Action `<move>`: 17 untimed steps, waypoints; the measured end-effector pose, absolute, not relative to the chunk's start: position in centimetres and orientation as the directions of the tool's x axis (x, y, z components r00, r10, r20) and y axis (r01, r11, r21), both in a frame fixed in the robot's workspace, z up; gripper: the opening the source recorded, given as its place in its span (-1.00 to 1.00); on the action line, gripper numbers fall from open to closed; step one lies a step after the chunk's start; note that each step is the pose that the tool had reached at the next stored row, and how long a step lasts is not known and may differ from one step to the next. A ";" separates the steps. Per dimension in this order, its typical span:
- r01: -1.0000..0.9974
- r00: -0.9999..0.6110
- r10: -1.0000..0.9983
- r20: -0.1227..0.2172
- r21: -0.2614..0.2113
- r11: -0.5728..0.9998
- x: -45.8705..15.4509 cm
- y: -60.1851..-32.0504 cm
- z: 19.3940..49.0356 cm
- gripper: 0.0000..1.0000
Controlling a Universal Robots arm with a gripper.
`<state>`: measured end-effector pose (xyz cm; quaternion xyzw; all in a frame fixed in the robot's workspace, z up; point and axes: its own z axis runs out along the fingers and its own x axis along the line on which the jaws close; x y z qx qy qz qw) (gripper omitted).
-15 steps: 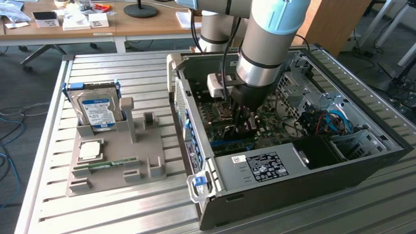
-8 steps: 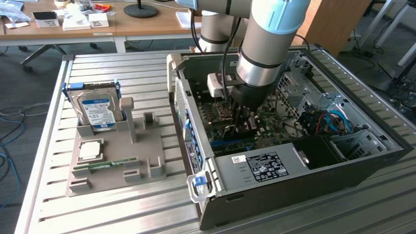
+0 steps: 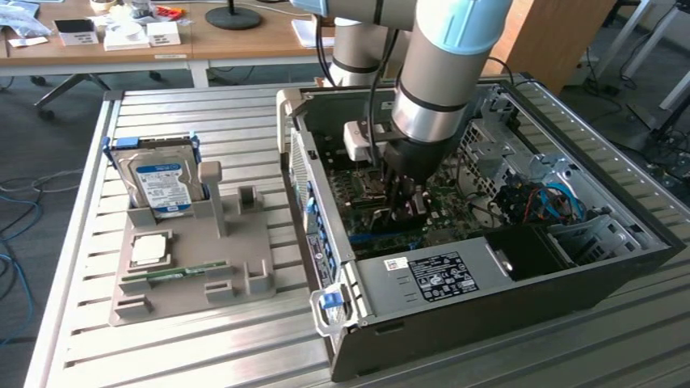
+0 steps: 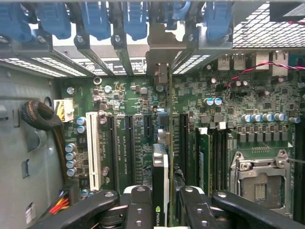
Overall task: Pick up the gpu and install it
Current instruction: 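Insert the gpu into the slot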
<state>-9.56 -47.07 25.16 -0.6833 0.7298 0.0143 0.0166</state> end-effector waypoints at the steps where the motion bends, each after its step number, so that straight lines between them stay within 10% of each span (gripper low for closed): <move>1: -0.998 -0.066 -0.997 -0.039 -0.002 0.066 -9.6 -47.0 25.2 -0.47; 17: -0.997 -0.079 -0.996 -0.052 -0.001 0.079 -9.6 -46.7 25.1 -0.47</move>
